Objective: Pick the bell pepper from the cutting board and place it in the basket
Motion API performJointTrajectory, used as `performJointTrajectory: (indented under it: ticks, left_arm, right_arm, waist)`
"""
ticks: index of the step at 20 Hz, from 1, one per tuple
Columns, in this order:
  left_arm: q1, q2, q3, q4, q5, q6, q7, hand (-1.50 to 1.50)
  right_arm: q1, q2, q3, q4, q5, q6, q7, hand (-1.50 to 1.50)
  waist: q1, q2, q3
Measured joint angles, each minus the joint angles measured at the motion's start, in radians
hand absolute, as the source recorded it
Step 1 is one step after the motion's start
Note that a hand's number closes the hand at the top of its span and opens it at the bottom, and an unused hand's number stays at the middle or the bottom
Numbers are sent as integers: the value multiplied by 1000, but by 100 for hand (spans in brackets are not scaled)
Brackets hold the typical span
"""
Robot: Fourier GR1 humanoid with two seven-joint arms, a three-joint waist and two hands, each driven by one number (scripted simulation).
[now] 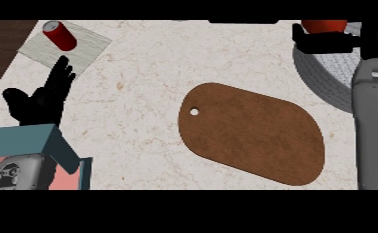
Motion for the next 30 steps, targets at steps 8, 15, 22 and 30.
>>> performJointTrajectory:
  ticks: [8, 15, 22, 30]
  left_arm:
    - [-13, -4, -3, 18, -11, 3, -11, 0]
    - [-39, -17, -7, 46, -18, 13, -14, 0]
    - [-49, -13, -11, 25, -17, 10, 12, 0]
    - [-45, -3, 0, 16, -10, -1, 5, 0]
  right_arm:
    - [-120, -74, -24, 336, 48, -44, -109, 150]
    - [-175, -147, -78, 620, 48, -86, -257, 150]
    - [-246, -237, -151, 876, -1, -75, -421, 150]
    - [-219, -343, -8, 902, 166, -117, -575, 150]
  waist:
    - [3, 2, 0]
    - [6, 4, 1]
    - [12, 6, 1]
    - [19, 10, 0]
